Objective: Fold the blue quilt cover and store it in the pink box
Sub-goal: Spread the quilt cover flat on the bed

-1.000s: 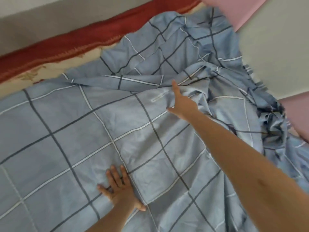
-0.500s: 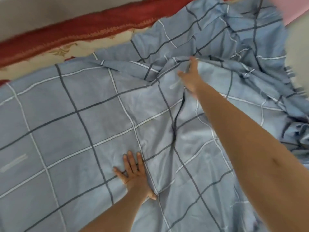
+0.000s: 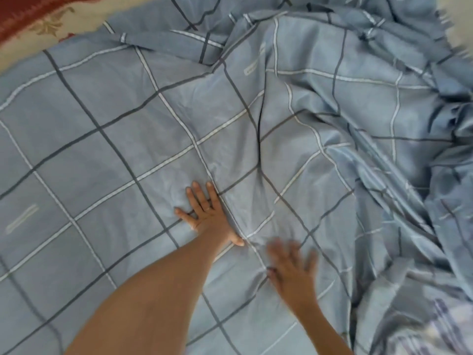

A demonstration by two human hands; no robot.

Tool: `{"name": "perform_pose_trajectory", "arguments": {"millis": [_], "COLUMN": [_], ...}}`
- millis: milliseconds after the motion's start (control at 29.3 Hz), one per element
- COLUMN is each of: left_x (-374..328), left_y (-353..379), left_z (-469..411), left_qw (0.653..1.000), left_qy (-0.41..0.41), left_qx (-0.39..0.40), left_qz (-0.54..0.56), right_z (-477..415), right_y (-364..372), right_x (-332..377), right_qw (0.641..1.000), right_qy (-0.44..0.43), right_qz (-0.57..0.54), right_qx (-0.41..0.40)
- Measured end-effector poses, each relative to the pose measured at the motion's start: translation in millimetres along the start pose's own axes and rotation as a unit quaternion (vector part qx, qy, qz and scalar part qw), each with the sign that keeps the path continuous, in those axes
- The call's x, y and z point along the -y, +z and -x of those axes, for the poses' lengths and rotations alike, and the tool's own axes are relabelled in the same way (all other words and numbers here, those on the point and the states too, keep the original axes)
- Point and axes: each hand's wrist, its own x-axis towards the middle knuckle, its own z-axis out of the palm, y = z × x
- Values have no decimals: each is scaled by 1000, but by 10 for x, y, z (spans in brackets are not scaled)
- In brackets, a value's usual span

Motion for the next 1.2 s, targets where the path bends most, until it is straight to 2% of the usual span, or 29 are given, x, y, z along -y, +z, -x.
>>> {"name": "perform_pose_trajectory", "arguments": {"millis": [34, 68, 103, 137, 205, 342, 478, 547, 615, 718, 786, 854, 923, 1025, 1059, 1128, 1162, 1196], "left_x": [-33, -35, -4, 33, 62, 85, 137, 124, 108, 216, 308, 460, 574, 891, 990, 1209, 1284, 1328], "left_y": [19, 30, 18, 12, 24, 122, 251, 341, 416, 461, 515, 734, 1161, 1829, 2090, 2463, 2577, 2667], "left_z": [7, 30, 64, 79, 68, 48, -94, -166, -172, -95, 2, 60, 269, 536, 647, 709, 745, 780], "left_qw": [1000, 1000, 1000, 1000, 999, 997, 991, 984, 975, 971, 963, 933, 904, 890, 868, 797, 772, 758], "left_qy": [4, 7, 8, 10, 18, 35, 56, 54, 48, 79, 128, 193, 260, 355, 414, 503, 516, 517], "left_qx": [-2, -3, -6, -14, -27, -66, -121, -171, -214, -227, -237, -305, -338, -274, -234, -178, -158, -151], "left_qz": [1, 4, 9, 9, 4, 0, -2, 9, 25, 8, -7, 2, -7, -85, -144, -284, -336, -368], "right_z": [159, 280, 333, 338, 202, -112, -403, -499, -464, -202, 154, 552, 1076, 1895, 2259, 2816, 3037, 3209], "right_y": [4, -8, -33, -58, -93, 34, 94, 50, -19, -167, -268, -291, -194, 20, 85, 191, 226, 244], "right_x": [-191, -324, -358, -314, -159, 333, 1311, 1697, 1899, 1879, 1780, 1633, 1424, 1235, 1189, 1102, 1063, 1019], "right_qw": [991, 963, 929, 908, 909, 913, 947, 938, 901, 822, 793, 784, 749, 650, 608, 540, 523, 520], "right_qy": [133, 268, 365, 409, 405, 381, 257, 245, 259, 266, 315, 359, 438, 597, 655, 741, 761, 770], "right_qz": [-5, -28, -52, -81, -97, -136, -175, -234, -344, -495, -504, -475, -450, -415, -396, -352, -342, -334], "right_qx": [23, 27, 32, 35, 29, -47, -75, -69, -53, -97, -137, -177, -212, -220, -211, -188, -173, -160]}}
